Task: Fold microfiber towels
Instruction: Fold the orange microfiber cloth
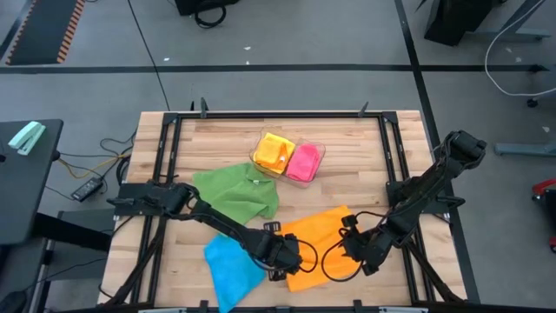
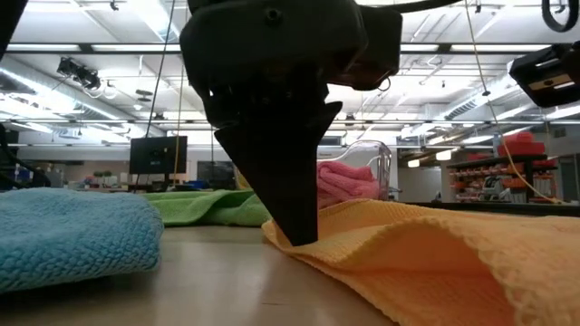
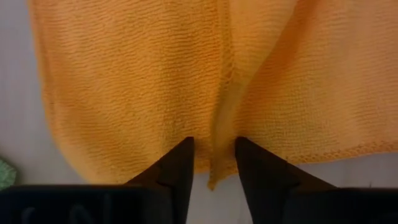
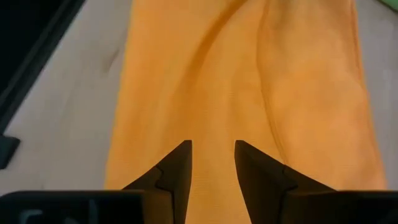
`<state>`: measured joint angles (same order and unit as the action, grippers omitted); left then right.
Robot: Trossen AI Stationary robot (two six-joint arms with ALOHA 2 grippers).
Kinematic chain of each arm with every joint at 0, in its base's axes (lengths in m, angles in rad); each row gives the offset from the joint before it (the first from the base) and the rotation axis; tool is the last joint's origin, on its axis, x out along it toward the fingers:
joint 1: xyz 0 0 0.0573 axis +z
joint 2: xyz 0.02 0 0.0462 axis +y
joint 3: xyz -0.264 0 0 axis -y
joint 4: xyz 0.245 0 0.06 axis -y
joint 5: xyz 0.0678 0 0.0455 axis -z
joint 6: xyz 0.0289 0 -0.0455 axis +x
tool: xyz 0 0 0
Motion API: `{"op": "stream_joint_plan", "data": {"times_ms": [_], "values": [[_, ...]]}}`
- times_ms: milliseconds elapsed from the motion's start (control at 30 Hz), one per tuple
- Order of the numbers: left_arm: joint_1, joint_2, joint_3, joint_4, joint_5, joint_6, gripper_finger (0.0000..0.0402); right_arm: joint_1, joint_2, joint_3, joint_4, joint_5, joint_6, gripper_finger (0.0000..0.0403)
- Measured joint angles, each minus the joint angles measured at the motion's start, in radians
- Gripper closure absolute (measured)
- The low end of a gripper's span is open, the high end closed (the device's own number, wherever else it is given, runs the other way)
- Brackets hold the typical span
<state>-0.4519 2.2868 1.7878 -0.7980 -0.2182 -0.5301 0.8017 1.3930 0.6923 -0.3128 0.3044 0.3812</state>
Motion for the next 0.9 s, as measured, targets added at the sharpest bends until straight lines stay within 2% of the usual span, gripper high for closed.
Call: {"op": "stream_joint_plan", "data": {"times_ms": [200, 433, 767, 900], "values": [[-0.002, 0.0, 0.0, 0.003, 0.001, 0.002, 0.0332, -0.014, 0.0, 0.0, -0.068, 0.054, 0.001, 0.0272], [-0.002, -0.007, -0.001, -0.003, -0.001, 0.014, 0.0383, -0.037, 0.0, 0.0, -0.079, 0.056, 0.004, 0.0272], [-0.012, -0.039, -0.002, -0.007, 0.005, 0.018, 0.0381, -0.037, 0.0, -0.001, -0.109, 0.062, -0.005, 0.0272], [-0.012, -0.039, -0.002, -0.01, 0.043, 0.018, 0.0389, -0.058, 0.0, -0.034, -0.107, 0.056, -0.044, 0.0275]]}}
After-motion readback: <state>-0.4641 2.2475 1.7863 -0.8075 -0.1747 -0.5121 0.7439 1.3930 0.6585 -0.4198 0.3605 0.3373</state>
